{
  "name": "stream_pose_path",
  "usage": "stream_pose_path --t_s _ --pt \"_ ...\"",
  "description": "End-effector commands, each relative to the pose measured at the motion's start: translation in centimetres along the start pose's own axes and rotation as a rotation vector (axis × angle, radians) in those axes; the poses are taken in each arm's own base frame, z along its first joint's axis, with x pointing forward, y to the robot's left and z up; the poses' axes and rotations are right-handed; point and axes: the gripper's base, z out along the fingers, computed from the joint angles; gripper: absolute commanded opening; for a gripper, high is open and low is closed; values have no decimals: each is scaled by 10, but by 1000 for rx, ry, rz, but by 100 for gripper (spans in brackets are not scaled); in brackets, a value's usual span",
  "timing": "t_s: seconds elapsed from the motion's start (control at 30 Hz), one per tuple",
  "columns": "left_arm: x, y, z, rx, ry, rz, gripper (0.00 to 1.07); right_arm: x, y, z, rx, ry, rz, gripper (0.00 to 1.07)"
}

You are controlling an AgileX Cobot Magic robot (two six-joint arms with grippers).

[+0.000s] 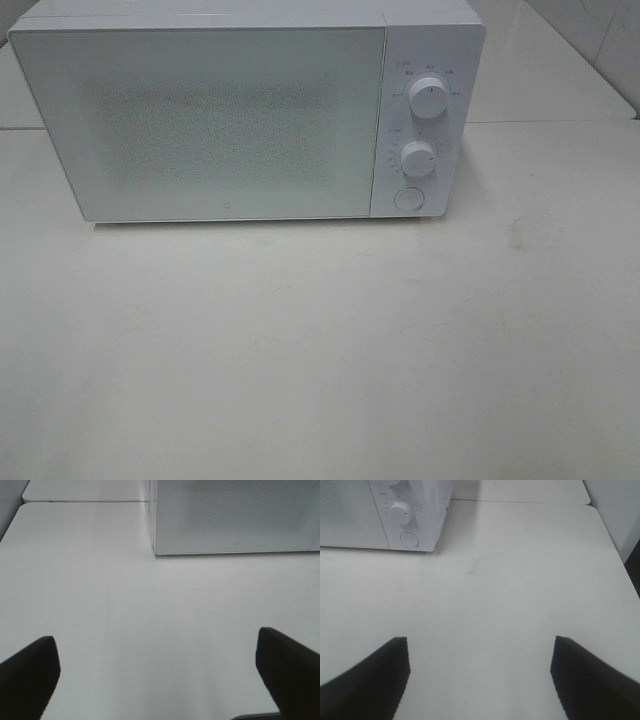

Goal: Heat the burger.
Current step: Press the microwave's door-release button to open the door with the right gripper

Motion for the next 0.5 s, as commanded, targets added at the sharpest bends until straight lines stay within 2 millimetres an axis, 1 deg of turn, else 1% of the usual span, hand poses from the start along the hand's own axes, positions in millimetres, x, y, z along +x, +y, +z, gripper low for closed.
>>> stream_pose_path --t_s 0.03,0.07,0.13,0.17,0.2,0.27,0.3,0.37,0.47,0.5 --pt "1 -1 -3 4 -16 -7 100 -11 0 -1 8 -8 12 76" --pt "1 -1 -3 4 -16 -7 100 -17 1 3 8 4 13 76" --pt "1 -1 -3 4 -16 -7 100 -20 1 7 8 7 13 76" --pt "1 -1 -3 4 -16 -7 100 -26 1 14 3 8 16 76" --pt "1 -1 -3 4 -16 -7 100 -26 1 14 3 8 16 76" --pt "1 -1 -3 4 -16 -7 100 -34 2 23 7 -4 12 76" --pt "1 -1 -3 4 -16 -7 100 -34 2 23 7 -4 12 76" --pt "1 -1 -3 4 -16 -7 100 -43 2 33 6 -21 12 76" --pt "1 -1 -3 4 -16 -7 100 -46 2 36 5 -34 12 76" --pt "1 -1 -3 4 -16 -7 100 -51 3 44 4 -46 12 76"
